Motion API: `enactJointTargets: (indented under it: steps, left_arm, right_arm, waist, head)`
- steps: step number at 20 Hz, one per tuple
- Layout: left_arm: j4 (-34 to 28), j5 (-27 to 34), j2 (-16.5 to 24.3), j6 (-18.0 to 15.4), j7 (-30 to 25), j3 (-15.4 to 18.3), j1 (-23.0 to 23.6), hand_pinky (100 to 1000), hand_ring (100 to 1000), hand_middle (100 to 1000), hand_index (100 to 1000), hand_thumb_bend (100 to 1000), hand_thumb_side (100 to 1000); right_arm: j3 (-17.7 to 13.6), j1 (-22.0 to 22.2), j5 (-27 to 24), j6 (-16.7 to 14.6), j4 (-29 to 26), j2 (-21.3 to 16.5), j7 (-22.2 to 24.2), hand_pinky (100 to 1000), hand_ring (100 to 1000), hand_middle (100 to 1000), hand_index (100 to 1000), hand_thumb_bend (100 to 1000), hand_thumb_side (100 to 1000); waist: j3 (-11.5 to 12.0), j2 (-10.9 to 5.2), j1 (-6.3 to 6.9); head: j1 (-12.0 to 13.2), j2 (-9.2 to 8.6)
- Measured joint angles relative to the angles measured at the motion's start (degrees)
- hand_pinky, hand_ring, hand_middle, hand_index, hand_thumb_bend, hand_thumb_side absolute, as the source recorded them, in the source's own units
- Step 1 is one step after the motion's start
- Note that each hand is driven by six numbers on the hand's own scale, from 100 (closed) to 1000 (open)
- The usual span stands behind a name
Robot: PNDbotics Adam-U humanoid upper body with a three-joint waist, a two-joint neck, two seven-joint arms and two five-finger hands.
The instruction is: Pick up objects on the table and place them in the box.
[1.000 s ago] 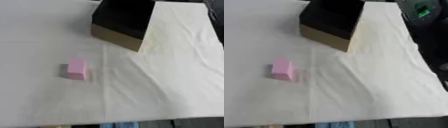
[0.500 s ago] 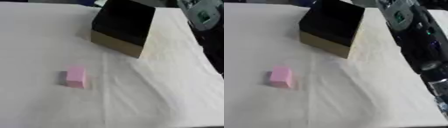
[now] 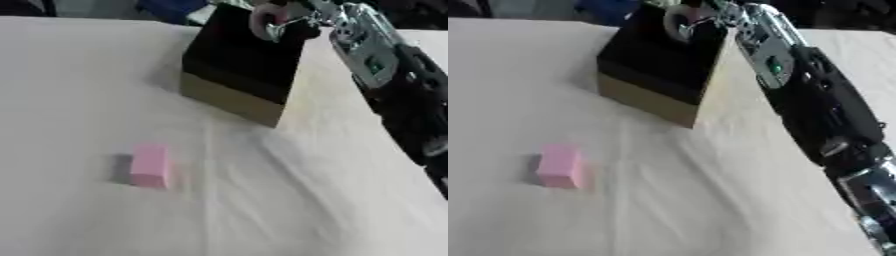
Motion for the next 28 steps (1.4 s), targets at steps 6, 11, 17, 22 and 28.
enactJointTargets:
  steps: [6, 11, 17, 22, 28]
  left_arm:
    - [0.0, 0.2, 0.0, 0.0, 0.0, 0.0, 0.0, 712, 688, 683, 873, 404, 1000]
    - [0.0, 0.2, 0.0, 0.0, 0.0, 0.0, 0.0, 712, 687, 682, 873, 403, 1000]
    - [0.0, 0.2, 0.0, 0.0, 0.0, 0.0, 0.0, 712, 685, 680, 873, 404, 1000]
    - [0.0, 0.2, 0.0, -0.1, -0.1, 0.0, 0.0, 712, 685, 680, 873, 404, 1000]
    - [0.0, 0.3, 0.0, -0.2, -0.2, 0.0, -0.1, 714, 688, 683, 874, 404, 1000]
  right_arm:
    - [0.0, 0.2, 2.0, -2.2, 3.9, 0.7, 1.1, 768, 729, 605, 605, 100, 292]
    - [0.0, 0.3, 5.1, -3.7, 6.1, 1.1, 2.6, 808, 812, 751, 761, 251, 353]
    - [-0.4, 0.2, 7.8, -5.0, 6.5, 1.4, 4.5, 842, 871, 830, 848, 403, 400]
    - [-1.0, 0.0, 9.7, -4.2, 5.6, 1.4, 6.3, 847, 875, 832, 849, 426, 409]
    - [-2.3, -0.4, 9.3, -3.1, 1.4, 1.2, 5.1, 840, 863, 820, 833, 341, 440]
  waist:
    - [0.2, -0.01, -0.07]
    - [0.2, -0.02, -0.07]
    - [0.2, -0.13, -0.07]
    - [0.0, -0.4, -0.07]
    - [-0.2, -1.1, 0.01]
  head:
    - [-0.2, 0.07]
    - [-0.3, 0.24]
    - [-0.3, 0.27]
    - [-0.2, 0.3]
    - [0.3, 0.79]
